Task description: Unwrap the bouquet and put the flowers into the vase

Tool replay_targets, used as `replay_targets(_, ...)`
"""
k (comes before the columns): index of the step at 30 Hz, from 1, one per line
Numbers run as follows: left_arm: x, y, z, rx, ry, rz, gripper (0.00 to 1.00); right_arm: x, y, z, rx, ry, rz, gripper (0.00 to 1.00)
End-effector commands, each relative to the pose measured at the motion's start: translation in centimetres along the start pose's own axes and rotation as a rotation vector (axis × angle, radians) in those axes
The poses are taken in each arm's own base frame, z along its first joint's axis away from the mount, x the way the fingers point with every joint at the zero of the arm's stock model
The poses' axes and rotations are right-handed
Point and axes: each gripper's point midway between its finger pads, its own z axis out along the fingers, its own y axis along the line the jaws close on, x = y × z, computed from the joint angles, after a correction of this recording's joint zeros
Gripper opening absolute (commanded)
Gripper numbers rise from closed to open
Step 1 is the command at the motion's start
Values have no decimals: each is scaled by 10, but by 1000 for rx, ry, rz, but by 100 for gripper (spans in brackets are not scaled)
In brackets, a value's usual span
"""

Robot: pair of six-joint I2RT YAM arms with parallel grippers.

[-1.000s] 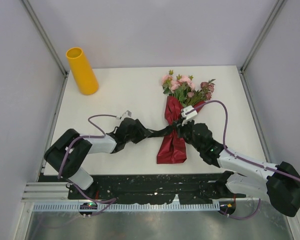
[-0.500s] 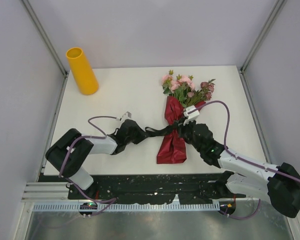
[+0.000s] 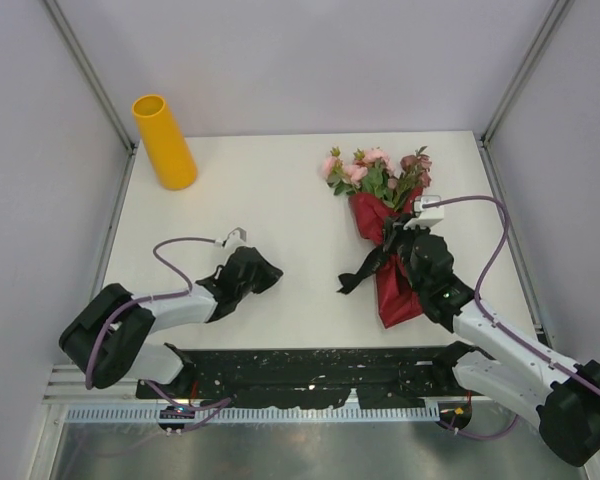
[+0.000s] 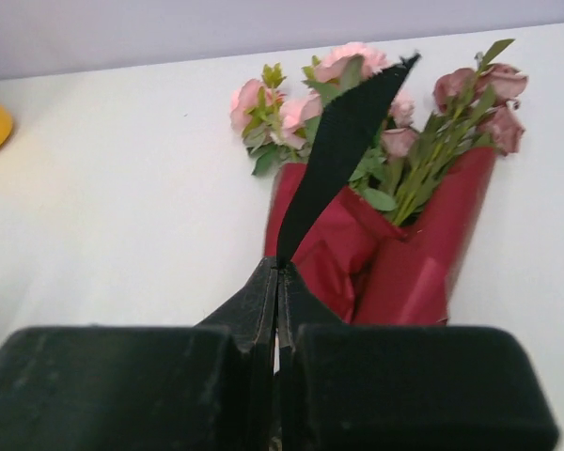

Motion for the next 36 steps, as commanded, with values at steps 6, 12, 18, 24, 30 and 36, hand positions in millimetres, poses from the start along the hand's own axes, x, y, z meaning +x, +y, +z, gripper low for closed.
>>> replay_targets(6, -6, -77, -14, 283, 66, 343, 34, -29, 50, -7, -247, -4, 50, 5)
replay_targets(12, 14, -133, -21, 501, 177, 523, 56, -30, 56, -13, -279, 10, 59, 5)
replay_targets(18, 28, -133, -4, 460, 211, 588, 67, -29, 61, -17, -321, 26, 31, 6)
replay_targets(24, 49, -156, -4, 577, 272, 676, 75, -27, 64, -20, -348, 25, 24, 5)
replay_targets(30, 68, -174, 5, 628, 322, 711, 77, -23, 70, -21, -371, 45, 44, 5)
replay_targets(36, 56, -185, 17, 597, 282, 737, 76, -16, 78, -35, -474, 29, 1, 5)
